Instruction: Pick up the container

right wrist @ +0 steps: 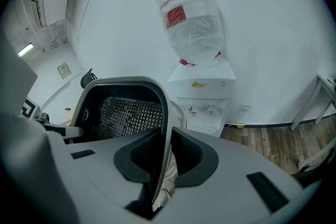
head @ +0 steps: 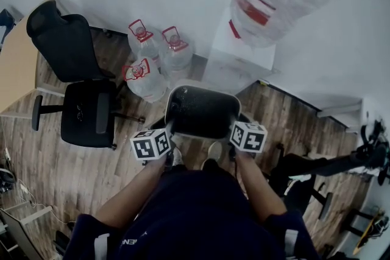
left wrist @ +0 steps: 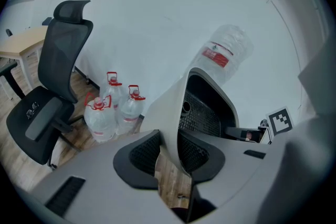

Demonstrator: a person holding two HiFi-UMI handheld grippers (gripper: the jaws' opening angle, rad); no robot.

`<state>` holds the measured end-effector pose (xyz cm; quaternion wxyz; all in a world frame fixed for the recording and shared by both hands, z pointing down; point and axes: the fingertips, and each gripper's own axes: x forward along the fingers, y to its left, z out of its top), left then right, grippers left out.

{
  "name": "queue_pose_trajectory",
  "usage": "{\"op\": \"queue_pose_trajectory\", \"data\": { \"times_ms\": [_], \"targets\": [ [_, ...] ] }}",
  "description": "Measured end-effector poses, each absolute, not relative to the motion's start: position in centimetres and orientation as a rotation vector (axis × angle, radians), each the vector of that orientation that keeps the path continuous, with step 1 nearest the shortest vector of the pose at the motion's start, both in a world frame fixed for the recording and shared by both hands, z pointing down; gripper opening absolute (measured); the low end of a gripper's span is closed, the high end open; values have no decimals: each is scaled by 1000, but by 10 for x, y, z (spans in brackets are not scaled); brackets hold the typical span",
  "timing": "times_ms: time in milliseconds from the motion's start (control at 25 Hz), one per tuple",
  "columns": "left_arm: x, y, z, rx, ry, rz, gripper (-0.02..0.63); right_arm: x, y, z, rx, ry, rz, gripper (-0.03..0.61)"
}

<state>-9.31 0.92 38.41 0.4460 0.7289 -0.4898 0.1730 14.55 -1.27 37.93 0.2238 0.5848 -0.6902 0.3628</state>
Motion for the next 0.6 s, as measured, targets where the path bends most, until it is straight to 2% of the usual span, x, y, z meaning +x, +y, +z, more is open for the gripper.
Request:
{"op": "queue_pose_trajectory", "data": {
  "times_ms": [600],
  "targets": [
    [-95, 9, 389, 1798, -1207, 434, 115, 143, -13, 385, 1614, -1896, 1002, 64]
  ]
}}
